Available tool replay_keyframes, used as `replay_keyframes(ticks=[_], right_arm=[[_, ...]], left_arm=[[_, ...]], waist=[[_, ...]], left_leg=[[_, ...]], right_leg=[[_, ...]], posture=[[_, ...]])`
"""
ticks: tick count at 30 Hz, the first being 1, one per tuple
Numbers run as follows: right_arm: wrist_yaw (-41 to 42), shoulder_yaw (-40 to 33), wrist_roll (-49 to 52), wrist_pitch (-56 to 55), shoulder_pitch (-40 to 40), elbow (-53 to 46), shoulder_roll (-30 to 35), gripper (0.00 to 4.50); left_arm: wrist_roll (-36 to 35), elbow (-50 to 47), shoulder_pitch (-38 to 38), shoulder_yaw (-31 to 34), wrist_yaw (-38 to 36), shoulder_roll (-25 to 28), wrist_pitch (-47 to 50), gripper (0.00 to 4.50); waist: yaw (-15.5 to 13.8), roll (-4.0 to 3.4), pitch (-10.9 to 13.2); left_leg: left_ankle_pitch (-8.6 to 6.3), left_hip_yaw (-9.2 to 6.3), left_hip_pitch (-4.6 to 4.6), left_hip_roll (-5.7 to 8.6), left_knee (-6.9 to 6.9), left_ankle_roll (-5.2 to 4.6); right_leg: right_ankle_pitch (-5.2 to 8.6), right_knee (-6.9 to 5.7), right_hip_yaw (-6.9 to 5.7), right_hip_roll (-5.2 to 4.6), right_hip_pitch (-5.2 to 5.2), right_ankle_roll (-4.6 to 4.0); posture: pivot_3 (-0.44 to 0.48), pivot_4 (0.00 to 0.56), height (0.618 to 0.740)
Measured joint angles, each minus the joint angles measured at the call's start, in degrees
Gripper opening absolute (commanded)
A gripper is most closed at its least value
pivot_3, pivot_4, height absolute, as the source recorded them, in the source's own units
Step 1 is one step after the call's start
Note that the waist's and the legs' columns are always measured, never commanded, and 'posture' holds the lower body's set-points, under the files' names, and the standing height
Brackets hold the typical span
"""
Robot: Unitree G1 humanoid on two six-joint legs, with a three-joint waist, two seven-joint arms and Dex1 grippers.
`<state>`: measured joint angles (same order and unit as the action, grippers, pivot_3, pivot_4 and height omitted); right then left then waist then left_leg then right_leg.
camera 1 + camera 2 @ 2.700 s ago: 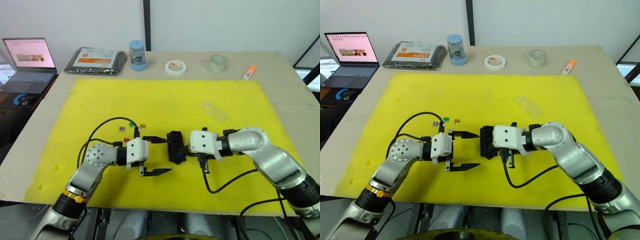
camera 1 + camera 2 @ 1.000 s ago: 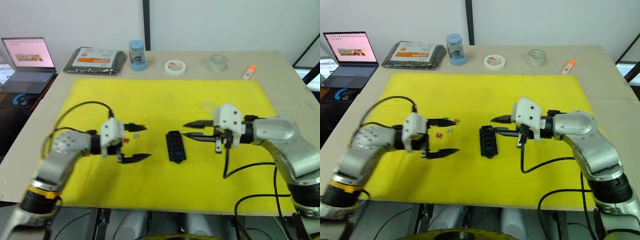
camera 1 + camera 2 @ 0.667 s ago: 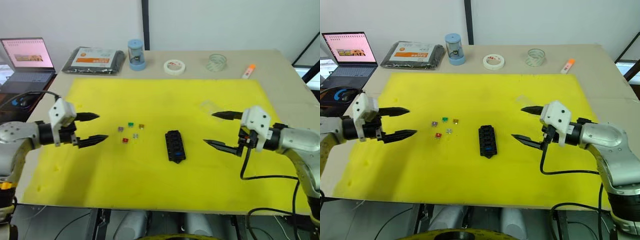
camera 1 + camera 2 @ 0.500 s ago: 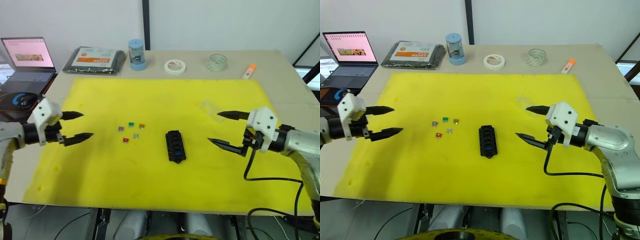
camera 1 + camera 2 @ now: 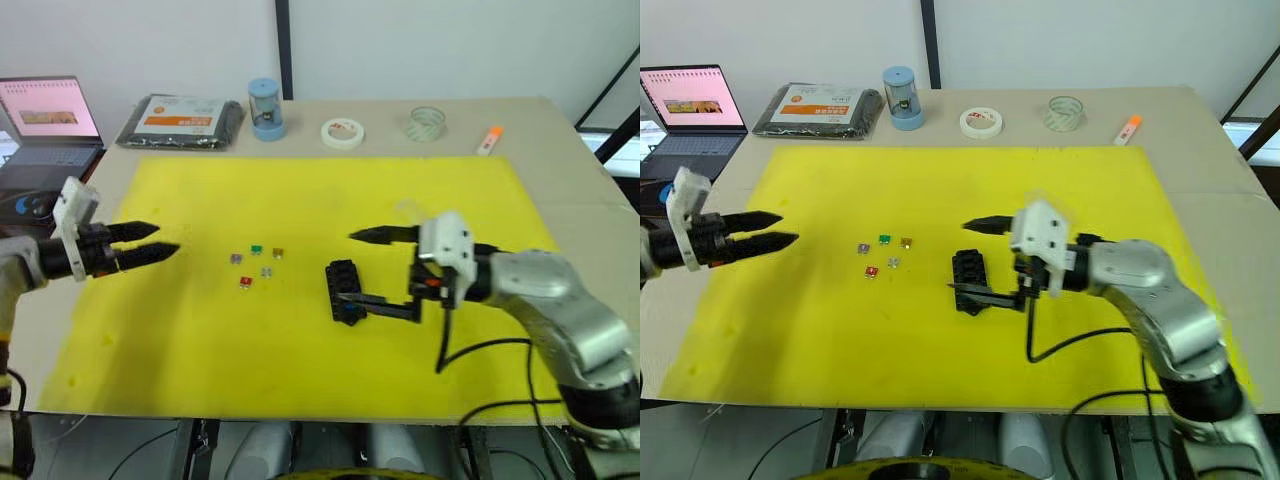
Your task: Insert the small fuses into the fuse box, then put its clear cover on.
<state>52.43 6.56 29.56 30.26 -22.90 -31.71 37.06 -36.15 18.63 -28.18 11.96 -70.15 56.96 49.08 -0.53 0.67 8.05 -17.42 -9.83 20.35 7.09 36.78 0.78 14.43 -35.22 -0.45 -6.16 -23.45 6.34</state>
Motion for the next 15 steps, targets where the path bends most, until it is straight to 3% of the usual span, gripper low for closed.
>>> replay_keyframes(ticks=[7, 15], right_arm=[[0.0, 8.2, -5.9, -2.1, -5.3, 5.2, -3.2, 4.49], [-1.2, 8.6, -7.7, -2.0, -5.5, 5.3, -4.1, 4.49]], left_arm=[[-2.0, 10.8, -12.6, -7.9, 0.6, -4.5, 26.1, 4.50], [1.1, 22.8, -17.6, -11.7, 1.3, -10.1, 28.5, 4.50]], waist=[[0.4, 0.08, 0.0], [1.4, 0.11, -0.1]], left_leg=[[0.01, -0.04, 0.05, 0.01, 0.08, 0.03], [0.05, -0.04, 0.03, -0.01, 0.09, 0.16]], right_leg=[[-0.01, -0.09, 0.08, 0.14, -0.10, 0.01], [-0.03, -0.24, 0.23, 0.22, -0.22, -0.03]], posture=[[0.000, 0.150, 0.740], [0.000, 0.150, 0.740]])
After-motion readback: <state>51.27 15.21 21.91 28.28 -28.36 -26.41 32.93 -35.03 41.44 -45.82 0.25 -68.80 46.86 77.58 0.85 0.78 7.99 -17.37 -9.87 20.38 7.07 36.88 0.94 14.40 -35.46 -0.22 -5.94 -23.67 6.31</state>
